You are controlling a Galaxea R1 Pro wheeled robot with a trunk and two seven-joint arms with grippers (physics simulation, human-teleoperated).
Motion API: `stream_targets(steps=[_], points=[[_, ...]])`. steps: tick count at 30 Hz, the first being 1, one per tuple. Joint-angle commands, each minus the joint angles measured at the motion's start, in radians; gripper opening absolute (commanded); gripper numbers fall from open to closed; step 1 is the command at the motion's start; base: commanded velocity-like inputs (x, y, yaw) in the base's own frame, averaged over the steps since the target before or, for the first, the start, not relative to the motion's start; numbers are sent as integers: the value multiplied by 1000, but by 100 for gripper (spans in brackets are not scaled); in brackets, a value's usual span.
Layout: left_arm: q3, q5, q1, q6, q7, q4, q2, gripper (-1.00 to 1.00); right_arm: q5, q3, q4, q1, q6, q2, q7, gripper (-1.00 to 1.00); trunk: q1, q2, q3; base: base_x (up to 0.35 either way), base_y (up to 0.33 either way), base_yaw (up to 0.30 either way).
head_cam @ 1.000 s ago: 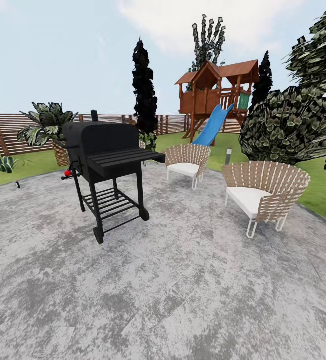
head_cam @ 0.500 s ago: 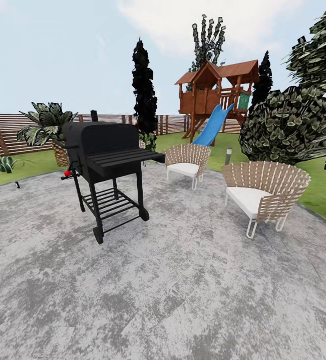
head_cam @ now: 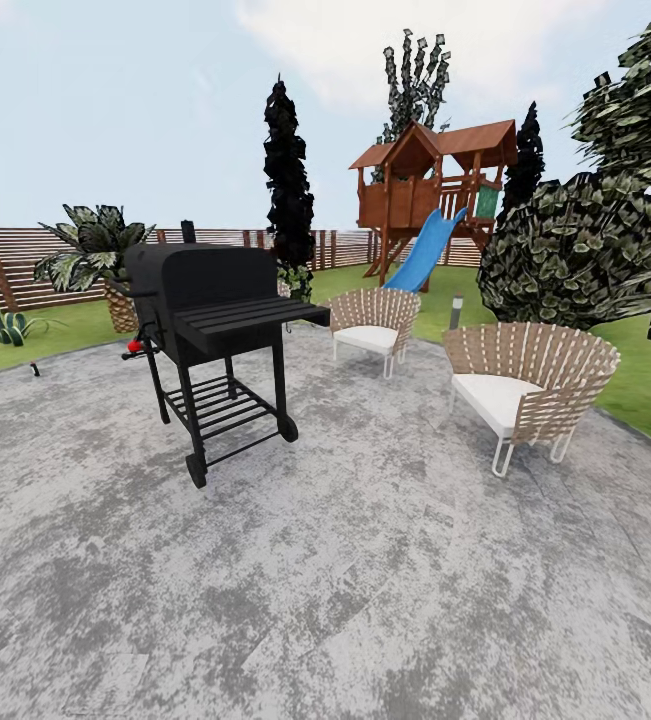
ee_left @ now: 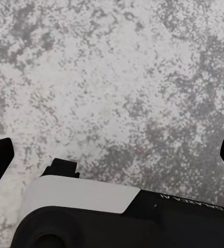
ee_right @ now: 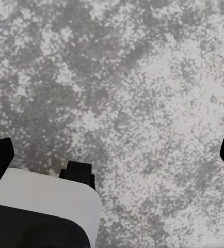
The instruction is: In the garden, pick up the pesticide atomizer on the floor and spray pesticide onto both trees until each tree trunk is fully covered.
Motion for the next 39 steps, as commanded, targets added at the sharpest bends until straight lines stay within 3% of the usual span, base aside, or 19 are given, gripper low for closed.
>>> stream_targets(steps=[1,39], points=[[0,0,0,0,0,0,1,100,0,0,0,0,0,1,0,100,0,0,0,0,0,0],[5,0,0,-6,2,1,5,100,3,-1,6,0,-1,11,-2,100,0,0,0,0,0,275]])
